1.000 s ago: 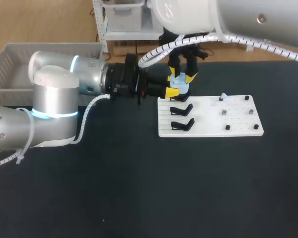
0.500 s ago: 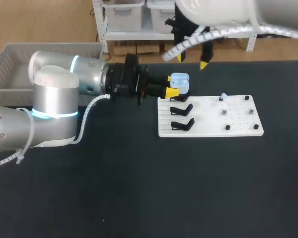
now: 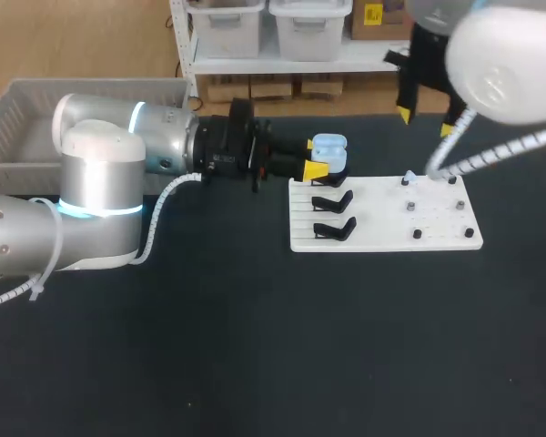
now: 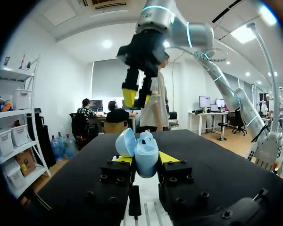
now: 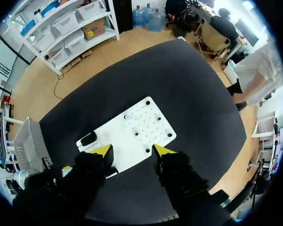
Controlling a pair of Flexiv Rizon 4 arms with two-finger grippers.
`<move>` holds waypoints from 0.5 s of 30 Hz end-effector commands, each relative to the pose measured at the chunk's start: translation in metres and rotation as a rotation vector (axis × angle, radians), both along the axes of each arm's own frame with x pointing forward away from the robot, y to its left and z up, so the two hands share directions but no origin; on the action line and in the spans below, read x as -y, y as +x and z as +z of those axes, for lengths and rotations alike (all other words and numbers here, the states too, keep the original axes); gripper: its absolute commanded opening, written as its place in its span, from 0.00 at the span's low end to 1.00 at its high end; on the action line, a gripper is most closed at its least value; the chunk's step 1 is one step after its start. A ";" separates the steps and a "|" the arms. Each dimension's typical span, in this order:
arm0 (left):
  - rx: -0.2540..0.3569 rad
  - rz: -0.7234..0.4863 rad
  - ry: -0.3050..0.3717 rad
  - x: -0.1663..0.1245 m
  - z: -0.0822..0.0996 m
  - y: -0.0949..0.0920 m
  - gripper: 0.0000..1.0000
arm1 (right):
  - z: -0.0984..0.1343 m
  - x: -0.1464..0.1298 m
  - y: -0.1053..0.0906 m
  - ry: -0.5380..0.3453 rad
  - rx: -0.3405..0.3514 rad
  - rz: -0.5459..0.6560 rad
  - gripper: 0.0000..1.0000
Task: Pick up each earbud case from the left stands, insert the matching earbuds, close the lid, and place the case in the box.
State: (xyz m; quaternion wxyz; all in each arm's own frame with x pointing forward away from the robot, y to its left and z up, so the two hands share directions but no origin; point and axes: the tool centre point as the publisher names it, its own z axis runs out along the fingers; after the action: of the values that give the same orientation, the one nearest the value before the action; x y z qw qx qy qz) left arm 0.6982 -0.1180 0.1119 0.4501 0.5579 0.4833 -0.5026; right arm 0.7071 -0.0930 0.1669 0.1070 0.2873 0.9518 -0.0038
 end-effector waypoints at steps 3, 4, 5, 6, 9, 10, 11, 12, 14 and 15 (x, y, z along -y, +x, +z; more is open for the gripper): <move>0.003 0.005 -0.002 0.000 -0.001 -0.001 0.00 | -0.029 0.013 0.009 0.159 0.080 0.083 0.52; 0.003 0.005 -0.002 0.000 -0.001 -0.001 0.00 | -0.033 0.014 0.011 0.164 0.074 0.095 0.51; 0.003 0.005 -0.002 0.000 -0.001 -0.001 0.00 | -0.037 0.014 0.013 0.165 0.071 0.106 0.51; 0.003 0.005 -0.002 0.000 -0.001 -0.001 0.00 | -0.041 0.015 0.015 0.163 0.070 0.117 0.50; 0.003 0.005 -0.002 0.000 -0.001 -0.001 0.00 | -0.054 0.017 0.022 0.159 0.060 0.151 0.50; 0.003 0.005 -0.002 0.000 -0.001 -0.001 0.00 | -0.060 0.018 0.025 0.156 0.051 0.168 0.50; 0.003 0.005 -0.002 0.000 -0.001 -0.001 0.00 | -0.065 0.019 0.027 0.157 0.047 0.178 0.49; 0.003 0.005 -0.002 0.000 -0.001 -0.001 0.00 | -0.069 0.019 0.029 0.153 0.041 0.188 0.50; 0.003 0.005 -0.002 0.000 -0.001 -0.001 0.00 | -0.077 0.019 0.032 0.148 0.030 0.214 0.49; 0.003 0.005 -0.002 0.000 -0.001 -0.001 0.00 | -0.079 0.018 0.033 0.145 0.029 0.223 0.49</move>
State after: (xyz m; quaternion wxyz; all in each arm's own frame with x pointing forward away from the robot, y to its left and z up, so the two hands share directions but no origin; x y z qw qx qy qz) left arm 0.6982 -0.1180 0.1119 0.4501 0.5579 0.4833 -0.5026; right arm 0.7289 -0.1137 0.0972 0.1055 0.1904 0.9726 0.0813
